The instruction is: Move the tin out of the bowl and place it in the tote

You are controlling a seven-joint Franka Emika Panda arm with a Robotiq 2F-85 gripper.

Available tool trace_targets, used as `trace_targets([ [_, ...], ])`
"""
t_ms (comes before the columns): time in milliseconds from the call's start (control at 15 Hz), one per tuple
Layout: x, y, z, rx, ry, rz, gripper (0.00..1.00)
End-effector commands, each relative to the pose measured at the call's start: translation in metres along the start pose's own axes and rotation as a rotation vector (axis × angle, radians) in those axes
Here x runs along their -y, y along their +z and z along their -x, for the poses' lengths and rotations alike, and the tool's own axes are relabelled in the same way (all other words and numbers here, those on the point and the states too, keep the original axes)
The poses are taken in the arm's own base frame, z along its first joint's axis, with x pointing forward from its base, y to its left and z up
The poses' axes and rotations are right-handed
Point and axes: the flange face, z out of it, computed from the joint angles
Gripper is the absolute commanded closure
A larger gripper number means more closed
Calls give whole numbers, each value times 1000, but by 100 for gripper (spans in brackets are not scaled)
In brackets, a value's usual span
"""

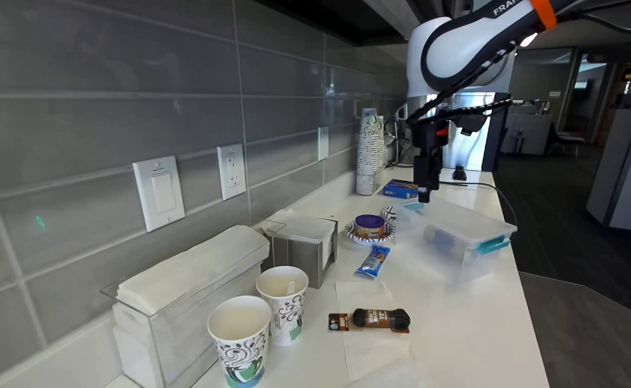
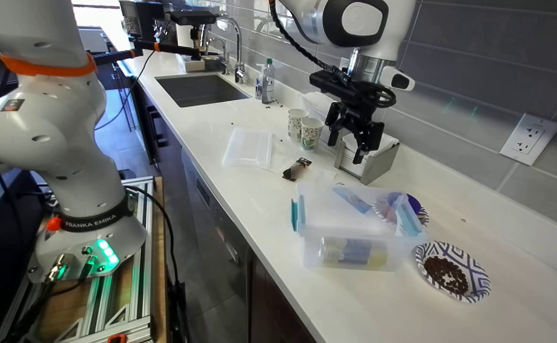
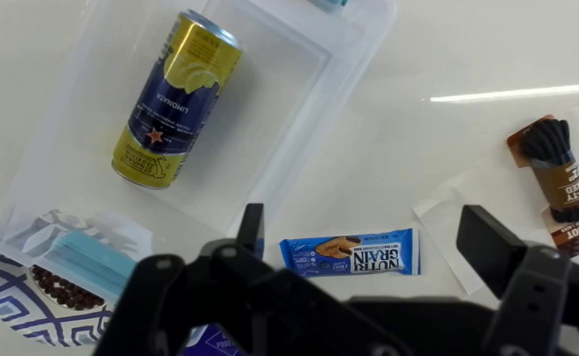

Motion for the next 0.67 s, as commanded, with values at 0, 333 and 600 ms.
trace_targets([
  [0,0,0,0,0,0,0,0],
  [333,2,0,-21,8,-17,10,0],
  [600,-21,11,-54,-5,-97,22,0],
])
